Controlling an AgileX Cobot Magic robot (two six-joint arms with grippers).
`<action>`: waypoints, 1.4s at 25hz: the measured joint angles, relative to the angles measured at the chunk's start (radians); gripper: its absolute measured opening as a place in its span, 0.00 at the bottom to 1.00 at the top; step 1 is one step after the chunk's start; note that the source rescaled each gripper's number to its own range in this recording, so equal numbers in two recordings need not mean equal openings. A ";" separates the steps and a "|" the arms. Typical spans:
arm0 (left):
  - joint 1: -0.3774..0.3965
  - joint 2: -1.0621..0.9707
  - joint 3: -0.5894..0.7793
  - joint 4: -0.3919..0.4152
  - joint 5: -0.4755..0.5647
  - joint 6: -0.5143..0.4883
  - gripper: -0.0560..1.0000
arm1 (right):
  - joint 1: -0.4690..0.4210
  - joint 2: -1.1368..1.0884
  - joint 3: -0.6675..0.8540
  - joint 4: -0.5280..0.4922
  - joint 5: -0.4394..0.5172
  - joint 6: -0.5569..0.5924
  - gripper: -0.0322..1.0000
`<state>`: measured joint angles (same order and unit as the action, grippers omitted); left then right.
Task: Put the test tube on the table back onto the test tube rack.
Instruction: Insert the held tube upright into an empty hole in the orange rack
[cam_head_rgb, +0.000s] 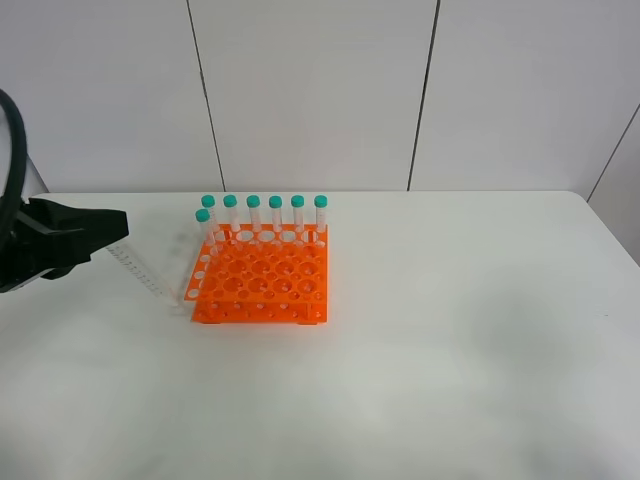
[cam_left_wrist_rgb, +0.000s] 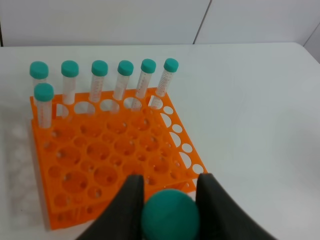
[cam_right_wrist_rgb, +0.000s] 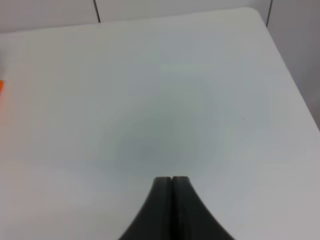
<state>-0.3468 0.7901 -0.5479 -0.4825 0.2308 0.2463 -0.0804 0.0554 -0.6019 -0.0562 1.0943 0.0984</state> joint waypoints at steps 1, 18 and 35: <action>0.000 0.000 0.000 0.000 0.000 0.000 0.06 | 0.000 -0.014 0.016 0.000 -0.005 0.001 0.03; 0.000 0.000 0.000 0.000 0.000 0.000 0.06 | 0.000 -0.052 0.106 -0.005 -0.064 0.004 0.03; 0.000 0.000 0.000 0.000 -0.011 0.038 0.06 | 0.000 -0.052 0.106 -0.005 -0.064 0.004 0.03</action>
<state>-0.3468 0.7901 -0.5479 -0.4825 0.2197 0.2844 -0.0804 0.0030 -0.4958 -0.0612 1.0302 0.1024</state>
